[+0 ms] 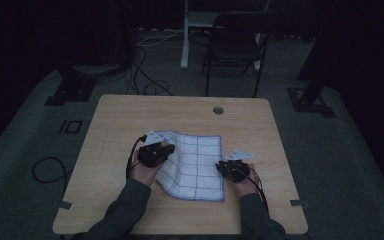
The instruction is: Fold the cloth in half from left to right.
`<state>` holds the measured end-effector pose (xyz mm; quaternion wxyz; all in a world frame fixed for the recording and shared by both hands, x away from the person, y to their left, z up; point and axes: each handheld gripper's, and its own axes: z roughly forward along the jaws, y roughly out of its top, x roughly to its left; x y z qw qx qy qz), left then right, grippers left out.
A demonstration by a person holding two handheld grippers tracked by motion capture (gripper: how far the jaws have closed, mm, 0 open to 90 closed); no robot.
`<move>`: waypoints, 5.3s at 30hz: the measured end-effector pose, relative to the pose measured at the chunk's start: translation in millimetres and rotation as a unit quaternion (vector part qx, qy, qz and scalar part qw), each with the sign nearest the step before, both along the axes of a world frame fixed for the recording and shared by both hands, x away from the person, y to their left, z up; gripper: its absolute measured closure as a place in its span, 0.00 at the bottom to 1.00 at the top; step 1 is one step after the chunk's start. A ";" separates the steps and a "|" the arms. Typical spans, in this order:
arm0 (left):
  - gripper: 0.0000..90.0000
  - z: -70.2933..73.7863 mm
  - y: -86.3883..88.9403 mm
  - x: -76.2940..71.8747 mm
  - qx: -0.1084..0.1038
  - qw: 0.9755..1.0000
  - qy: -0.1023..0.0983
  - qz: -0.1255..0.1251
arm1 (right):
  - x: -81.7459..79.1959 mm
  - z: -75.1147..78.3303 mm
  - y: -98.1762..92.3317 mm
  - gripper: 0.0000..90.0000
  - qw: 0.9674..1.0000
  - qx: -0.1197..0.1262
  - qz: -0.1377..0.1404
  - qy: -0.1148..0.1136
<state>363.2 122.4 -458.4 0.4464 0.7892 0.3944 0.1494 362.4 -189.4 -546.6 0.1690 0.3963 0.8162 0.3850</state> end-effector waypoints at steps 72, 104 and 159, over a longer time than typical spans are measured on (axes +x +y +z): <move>0.97 -16.9 -83.6 15.2 0.034 0.996 0.022 -0.080 | -6.3 2.3 -8.8 0.79 1.000 -0.017 -0.018 0.003; 0.86 -54.6 -117.8 25.2 0.065 0.990 0.059 -0.112 | -5.7 1.4 -10.6 0.79 1.000 -0.009 -0.019 0.007; 0.68 -77.2 -18.2 2.8 0.029 0.994 0.102 -0.019 | -5.9 1.3 -10.5 0.79 1.000 -0.008 -0.020 0.006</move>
